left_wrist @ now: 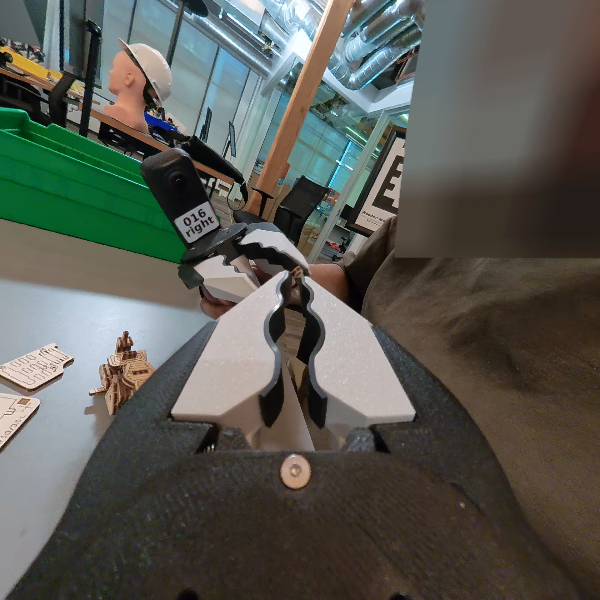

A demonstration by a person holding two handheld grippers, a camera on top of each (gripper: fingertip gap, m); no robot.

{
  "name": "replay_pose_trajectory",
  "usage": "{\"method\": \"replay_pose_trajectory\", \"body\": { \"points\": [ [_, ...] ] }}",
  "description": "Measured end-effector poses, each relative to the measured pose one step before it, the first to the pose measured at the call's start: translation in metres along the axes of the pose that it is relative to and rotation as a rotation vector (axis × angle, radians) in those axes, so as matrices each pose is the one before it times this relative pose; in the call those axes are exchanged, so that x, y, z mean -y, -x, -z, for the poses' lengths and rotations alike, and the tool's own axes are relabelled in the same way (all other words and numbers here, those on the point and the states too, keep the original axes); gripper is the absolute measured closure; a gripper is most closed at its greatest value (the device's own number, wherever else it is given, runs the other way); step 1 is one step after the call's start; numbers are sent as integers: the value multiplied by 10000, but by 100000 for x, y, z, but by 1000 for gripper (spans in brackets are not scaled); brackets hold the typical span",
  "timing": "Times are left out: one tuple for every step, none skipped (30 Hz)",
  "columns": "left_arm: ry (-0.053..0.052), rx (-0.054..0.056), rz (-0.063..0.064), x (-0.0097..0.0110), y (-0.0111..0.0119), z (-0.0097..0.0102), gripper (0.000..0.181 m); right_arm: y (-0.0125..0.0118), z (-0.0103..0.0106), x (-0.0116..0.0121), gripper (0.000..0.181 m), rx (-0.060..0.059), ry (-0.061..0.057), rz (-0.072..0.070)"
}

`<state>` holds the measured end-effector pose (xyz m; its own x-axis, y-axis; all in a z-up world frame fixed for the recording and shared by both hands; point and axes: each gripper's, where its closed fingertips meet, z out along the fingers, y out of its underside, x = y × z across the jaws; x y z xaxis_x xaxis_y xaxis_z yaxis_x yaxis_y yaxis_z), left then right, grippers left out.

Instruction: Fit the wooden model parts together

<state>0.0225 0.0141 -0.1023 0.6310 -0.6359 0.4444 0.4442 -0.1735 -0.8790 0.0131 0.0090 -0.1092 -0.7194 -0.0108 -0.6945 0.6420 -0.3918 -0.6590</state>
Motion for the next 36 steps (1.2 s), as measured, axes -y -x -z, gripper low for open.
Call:
{"method": "replay_pose_trajectory", "body": {
  "points": [
    [5, -9, 36, -64, 1, -43, 181, -144, 73, 31, 156, -21, -34, -125],
    [-13, 31, 36, -32, 64, -35, 181, -150, 66, 2, 157, -33, -12, -94],
    [-35, 27, 34, 22, 69, -12, 181, -102, 47, -4, 158, -20, 1, -65],
    [-42, -13, 51, 52, 19, 30, 181, -88, 31, -19, 159, -35, 6, -34],
    [-26, -1, 62, 51, 66, 52, 181, -87, 12, -2, 159, -51, 0, -8],
    [-33, -3, 46, 83, 58, 78, 181, -86, 17, 11, 160, -56, -7, 0],
    [-19, 11, 23, 49, 69, 76, 181, -63, 10, 24, 160, -47, -11, -3],
    [-8, 72, 20, 34, 146, 63, 181, -88, 30, 7, 160, -52, 4, 1],
    [3, 57, 4, 20, 125, 48, 181, -98, 27, -9, 161, -60, 8, 10],
    [25, 76, -2, -19, 132, 29, 181, -104, 34, -1, 161, -68, 9, 13],
    [40, 83, -4, -41, 150, 18, 181, -124, 27, -6, 161, -82, 15, 23],
    [33, 61, -15, -36, 97, 14, 181, -139, 28, -31, 162, -93, 25, 33],
    [35, 81, -10, -44, 139, 2, 181, -137, 27, -50, 162, -100, 36, 36],
    [40, 77, -6, -50, 130, 5, 181, -140, 25, -38, 163, -115, 41, 63],
    [39, 74, 1, -61, 137, 13, 181, -126, 37, -28, 163, -126, 37, 100],
    [19, 38, 1, -34, 98, 20, 181, -131, 55, -7, 163, -135, 38, 127],
    [11, 53, 8, -5, 117, 47, 181, -126, 73, 39, 164, -149, 15, 148],
    [3, 58, 10, 7, 129, 33, 181, -153, 95, 45, 164, -164, 9, 150],
    [-13, 18, 0, 45, 55, 56, 181, -189, 104, -9, 165, -184, 40, 150],
    [-20, 32, 7, 55, 70, 51, 181, -206, 92, -68, 165, -188, 73, 153],
    [-13, 39, 4, 53, 76, 55, 181, -167, 87, -48, 164, -161, 70, 148],
    [-8, 32, -4, 29, 64, 47, 181, -106, 70, -29, 165, -129, 50, 137],
    [1, 34, -2, 29, 72, 36, 181, -103, 32, -34, 165, -112, 44, 115],
    [7, 32, 4, -7, 65, 10, 181, -80, 15, -30, 165, -93, 34, 95],
    [9, 18, 2, -3, 36, 18, 181, -53, -16, -19, 165, -68, 24, 83],
    [8, 11, 0, -13, 32, 4, 181, -27, -25, -49, 166, -48, 41, 74],
    [15, 7, 1, -32, 12, -2, 181, -32, -25, -62, 167, -55, 54, 79],
    [15, 10, 0, -22, 18, -11, 181, -42, -26, -65, 167, -56, 51, 82],
    [15, 11, -6, -24, 19, -3, 181, 2, -39, -59, 169, -32, 46, 73],
    [16, 13, -10, -16, 19, -4, 181, 3, -28, -52, 169, -22, 38, 55],
    [9, 14, -8, -13, 26, 7, 181, 15, -35, -38, 169, -19, 29, 44],
    [-1, 14, -2, 9, 29, 19, 181, 6, -14, -38, 169, -9, 22, 28],
    [-2, 10, 8, 17, 29, 16, 181, 13, -17, -14, 169, -2, 11, 17],
    [-4, 14, 12, 15, 43, 21, 181, -11, -6, 7, 169, -14, 1, 20],
    [-14, 24, 9, 25, 48, 31, 181, -21, 0, -2, 169, -21, 3, 30],
    [-13, 17, 5, 26, 48, 23, 181, -13, -6, -8, 169, -17, 14, 31]
  ]
}}
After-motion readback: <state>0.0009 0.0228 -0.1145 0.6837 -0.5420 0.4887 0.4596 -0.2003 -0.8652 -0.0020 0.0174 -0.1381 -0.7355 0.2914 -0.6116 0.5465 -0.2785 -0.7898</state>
